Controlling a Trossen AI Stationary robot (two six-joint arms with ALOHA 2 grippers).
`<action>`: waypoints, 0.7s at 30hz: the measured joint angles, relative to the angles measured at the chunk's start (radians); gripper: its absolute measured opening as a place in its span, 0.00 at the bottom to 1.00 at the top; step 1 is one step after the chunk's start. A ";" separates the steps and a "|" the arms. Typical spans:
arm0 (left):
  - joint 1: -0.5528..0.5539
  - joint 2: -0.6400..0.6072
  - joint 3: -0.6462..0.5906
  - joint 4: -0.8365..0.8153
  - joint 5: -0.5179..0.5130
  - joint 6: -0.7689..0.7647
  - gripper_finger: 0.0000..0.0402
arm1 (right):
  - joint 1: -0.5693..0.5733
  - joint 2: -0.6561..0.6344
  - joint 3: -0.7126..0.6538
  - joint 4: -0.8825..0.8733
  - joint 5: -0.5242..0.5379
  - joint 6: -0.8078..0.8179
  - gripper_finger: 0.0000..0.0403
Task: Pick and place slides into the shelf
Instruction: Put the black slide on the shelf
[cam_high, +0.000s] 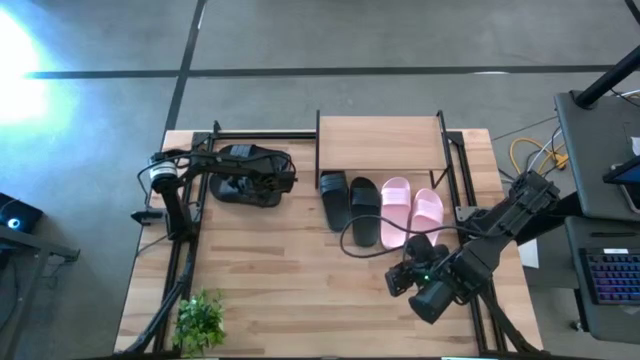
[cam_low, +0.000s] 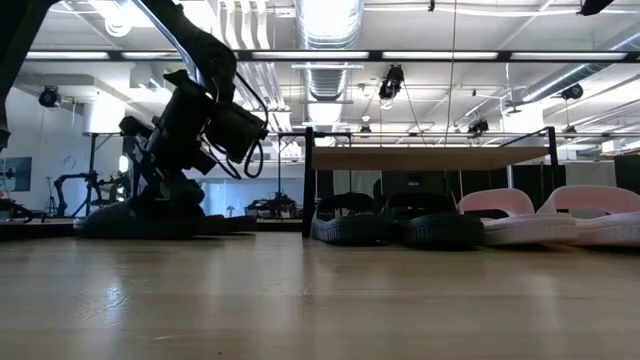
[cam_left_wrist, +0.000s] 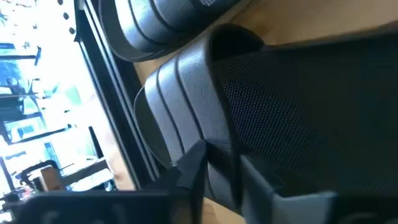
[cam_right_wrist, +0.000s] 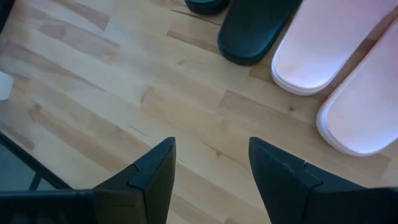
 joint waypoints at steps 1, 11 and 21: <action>0.000 0.000 0.000 -0.008 -0.001 0.004 0.09 | 0.000 0.000 0.000 -0.001 0.000 0.000 0.48; -0.020 -0.016 0.007 -0.050 0.008 -0.002 0.08 | 0.000 0.000 0.000 -0.001 0.000 -0.028 0.48; -0.127 -0.126 0.075 -0.036 0.065 0.029 0.01 | 0.003 0.000 0.000 -0.016 0.000 -0.052 0.48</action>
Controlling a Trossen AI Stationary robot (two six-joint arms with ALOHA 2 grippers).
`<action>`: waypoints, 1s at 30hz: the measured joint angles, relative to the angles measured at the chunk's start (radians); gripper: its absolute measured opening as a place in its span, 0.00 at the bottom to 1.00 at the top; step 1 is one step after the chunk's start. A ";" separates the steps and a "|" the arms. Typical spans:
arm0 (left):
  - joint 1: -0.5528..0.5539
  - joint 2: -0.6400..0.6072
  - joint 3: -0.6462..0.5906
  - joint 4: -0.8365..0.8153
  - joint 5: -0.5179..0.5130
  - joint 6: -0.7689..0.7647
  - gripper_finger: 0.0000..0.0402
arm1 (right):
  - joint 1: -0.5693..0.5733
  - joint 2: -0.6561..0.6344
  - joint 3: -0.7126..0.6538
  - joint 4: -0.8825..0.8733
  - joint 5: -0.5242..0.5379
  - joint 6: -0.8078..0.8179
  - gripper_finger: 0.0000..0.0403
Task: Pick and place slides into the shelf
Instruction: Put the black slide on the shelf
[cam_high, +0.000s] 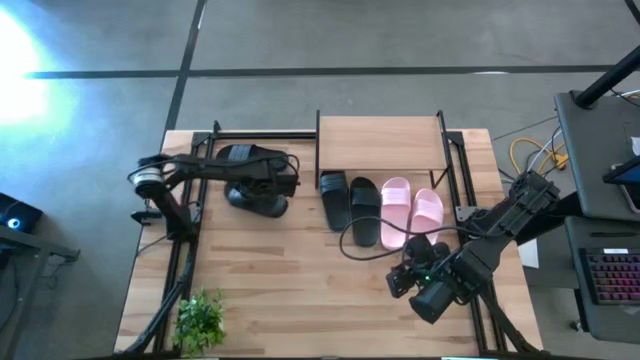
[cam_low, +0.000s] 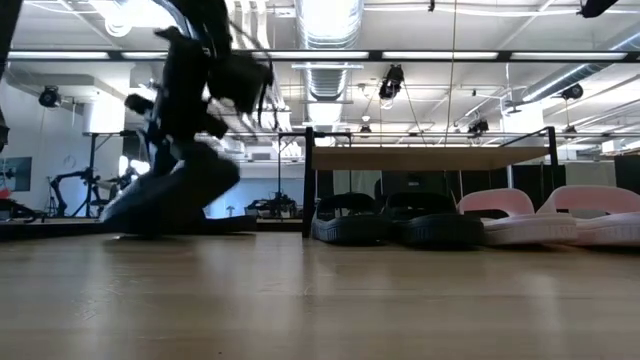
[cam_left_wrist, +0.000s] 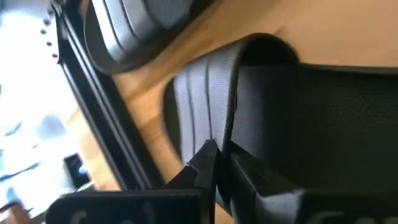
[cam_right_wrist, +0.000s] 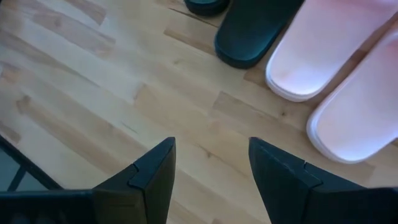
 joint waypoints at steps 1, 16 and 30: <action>-0.024 -0.024 0.013 -0.001 0.000 -0.007 0.01 | 0.000 0.000 0.000 -0.009 0.000 0.001 0.48; -0.501 -0.113 0.488 0.278 -0.417 0.610 0.00 | 0.086 -0.035 0.063 -0.121 0.299 0.205 0.48; -0.223 0.277 0.859 0.496 -0.482 1.083 0.00 | 0.127 -0.084 0.193 -0.276 0.801 0.404 0.48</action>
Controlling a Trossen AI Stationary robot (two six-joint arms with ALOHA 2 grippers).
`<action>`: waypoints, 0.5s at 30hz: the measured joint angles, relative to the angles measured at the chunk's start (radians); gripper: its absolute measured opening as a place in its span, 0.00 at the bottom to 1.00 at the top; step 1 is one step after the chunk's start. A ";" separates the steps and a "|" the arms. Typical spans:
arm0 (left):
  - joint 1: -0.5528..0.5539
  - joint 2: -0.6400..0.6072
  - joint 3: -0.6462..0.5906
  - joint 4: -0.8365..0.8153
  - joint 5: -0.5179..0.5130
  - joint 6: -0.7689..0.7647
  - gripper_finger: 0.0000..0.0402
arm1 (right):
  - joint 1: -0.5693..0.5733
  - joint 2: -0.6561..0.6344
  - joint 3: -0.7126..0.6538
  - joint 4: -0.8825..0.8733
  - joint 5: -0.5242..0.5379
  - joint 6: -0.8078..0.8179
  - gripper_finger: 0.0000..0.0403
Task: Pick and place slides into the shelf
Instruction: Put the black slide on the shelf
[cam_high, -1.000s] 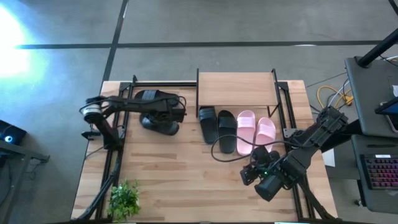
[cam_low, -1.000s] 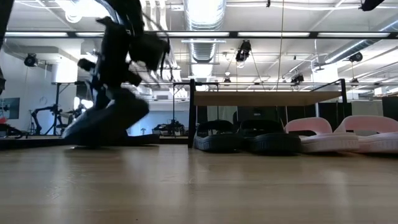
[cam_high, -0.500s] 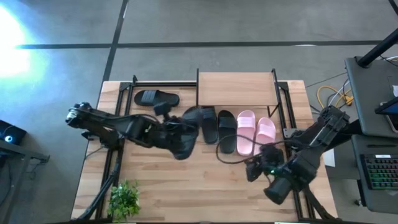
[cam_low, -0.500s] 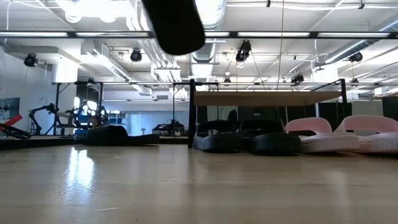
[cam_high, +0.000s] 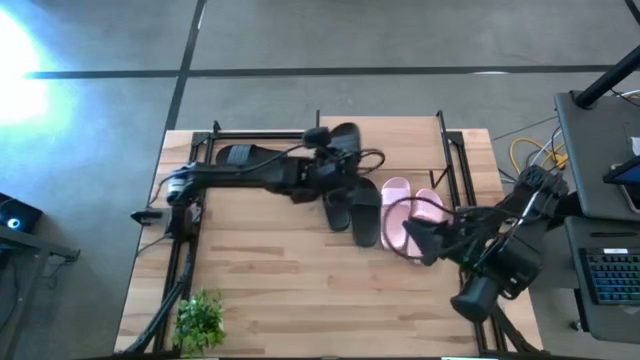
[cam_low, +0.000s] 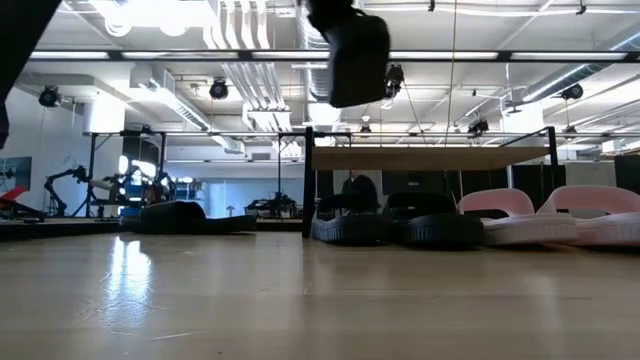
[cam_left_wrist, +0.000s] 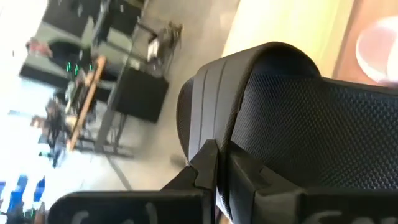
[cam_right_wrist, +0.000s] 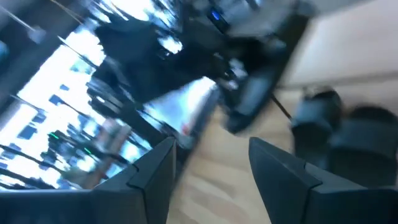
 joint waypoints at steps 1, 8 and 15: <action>0.013 0.014 0.004 0.058 0.015 0.050 0.00 | 0.000 -0.003 0.012 0.000 0.034 -0.010 0.48; 0.099 0.107 0.011 0.286 0.100 0.206 0.00 | -0.001 -0.049 0.121 0.002 0.176 -0.172 0.48; 0.192 0.213 0.027 0.301 0.108 0.268 0.00 | -0.001 -0.103 0.267 0.010 0.215 -0.483 0.48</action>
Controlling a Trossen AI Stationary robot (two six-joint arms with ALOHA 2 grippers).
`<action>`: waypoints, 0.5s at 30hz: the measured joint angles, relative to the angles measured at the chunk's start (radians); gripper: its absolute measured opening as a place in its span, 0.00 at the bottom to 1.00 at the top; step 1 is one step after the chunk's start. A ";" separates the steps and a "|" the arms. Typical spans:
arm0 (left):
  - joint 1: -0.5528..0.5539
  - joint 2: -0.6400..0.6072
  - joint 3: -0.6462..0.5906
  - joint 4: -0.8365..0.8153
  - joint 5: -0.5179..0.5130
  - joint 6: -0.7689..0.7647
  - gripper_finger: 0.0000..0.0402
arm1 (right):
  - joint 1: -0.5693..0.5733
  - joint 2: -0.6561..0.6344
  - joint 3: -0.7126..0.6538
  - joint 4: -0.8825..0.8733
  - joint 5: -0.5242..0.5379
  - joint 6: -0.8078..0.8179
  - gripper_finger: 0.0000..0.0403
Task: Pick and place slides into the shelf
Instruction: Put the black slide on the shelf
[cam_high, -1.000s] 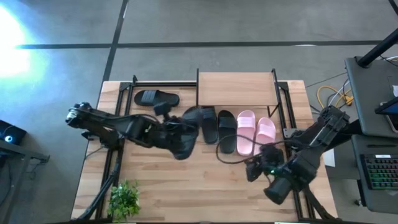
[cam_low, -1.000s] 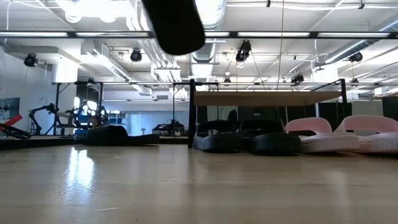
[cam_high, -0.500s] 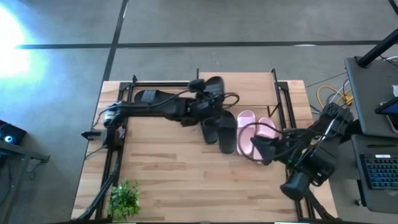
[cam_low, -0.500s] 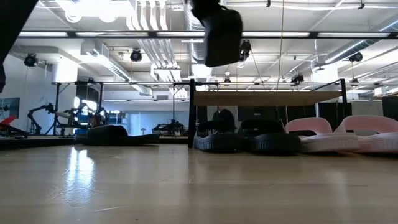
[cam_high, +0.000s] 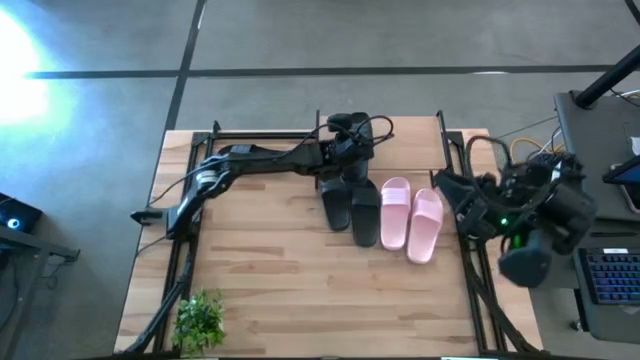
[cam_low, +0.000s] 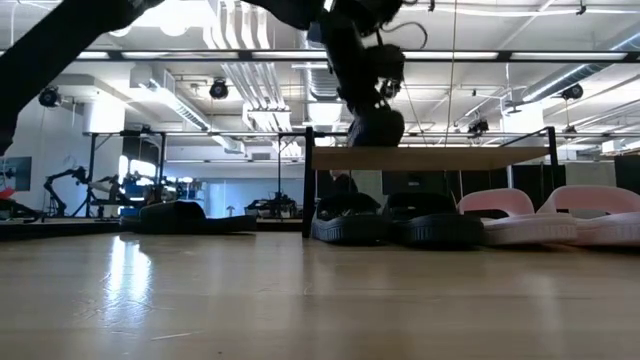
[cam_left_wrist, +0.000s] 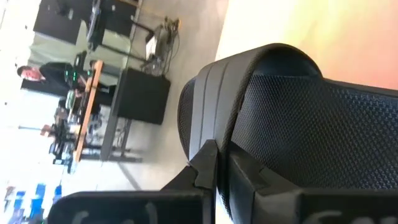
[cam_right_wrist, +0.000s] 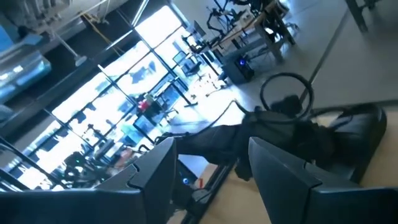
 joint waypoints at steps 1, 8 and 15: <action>0.009 0.009 0.007 0.001 0.002 0.000 0.00 | 0.000 -0.001 0.017 0.000 0.000 -0.030 0.48; 0.037 0.075 0.081 0.013 0.019 0.000 0.00 | 0.000 -0.003 0.073 0.000 -0.001 -0.128 0.48; 0.050 0.090 0.076 0.048 0.023 0.000 0.03 | 0.000 -0.002 0.062 -0.002 -0.003 -0.122 0.48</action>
